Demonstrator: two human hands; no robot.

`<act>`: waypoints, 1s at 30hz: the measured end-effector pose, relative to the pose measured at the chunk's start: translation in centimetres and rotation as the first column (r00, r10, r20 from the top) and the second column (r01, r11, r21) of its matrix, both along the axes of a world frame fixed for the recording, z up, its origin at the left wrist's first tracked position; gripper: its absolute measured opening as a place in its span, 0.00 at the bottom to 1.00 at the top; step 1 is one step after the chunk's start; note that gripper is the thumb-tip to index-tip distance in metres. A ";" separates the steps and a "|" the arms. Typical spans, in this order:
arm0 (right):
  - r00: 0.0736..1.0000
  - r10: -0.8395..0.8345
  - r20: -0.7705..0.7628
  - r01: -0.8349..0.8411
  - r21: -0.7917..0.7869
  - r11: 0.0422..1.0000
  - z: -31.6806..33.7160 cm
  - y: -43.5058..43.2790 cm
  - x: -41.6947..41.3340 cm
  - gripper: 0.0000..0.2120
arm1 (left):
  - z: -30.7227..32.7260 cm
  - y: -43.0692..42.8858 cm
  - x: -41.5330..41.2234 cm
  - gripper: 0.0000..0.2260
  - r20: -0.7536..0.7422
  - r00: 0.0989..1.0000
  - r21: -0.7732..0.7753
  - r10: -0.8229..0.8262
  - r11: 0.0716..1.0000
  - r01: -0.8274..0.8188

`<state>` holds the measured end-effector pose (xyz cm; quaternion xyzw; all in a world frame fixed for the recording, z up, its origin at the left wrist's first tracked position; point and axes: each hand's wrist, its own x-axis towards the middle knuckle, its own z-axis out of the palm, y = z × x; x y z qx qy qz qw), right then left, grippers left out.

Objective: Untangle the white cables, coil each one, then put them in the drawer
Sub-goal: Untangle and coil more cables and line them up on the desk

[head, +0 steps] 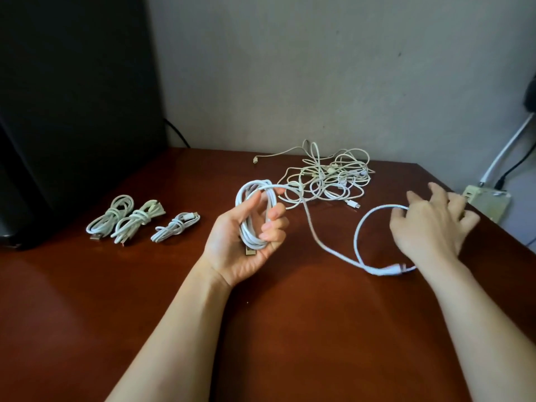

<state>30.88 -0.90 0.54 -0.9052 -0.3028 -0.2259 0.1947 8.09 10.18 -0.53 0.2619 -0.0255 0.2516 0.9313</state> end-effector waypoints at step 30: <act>0.368 0.923 0.113 -0.930 0.030 0.367 2.2 -0.5 -8.5 0.10 | 0.1 0.2 0.2 0.12 -0.136 0.976 -0.052 0.172 0.982 -0.180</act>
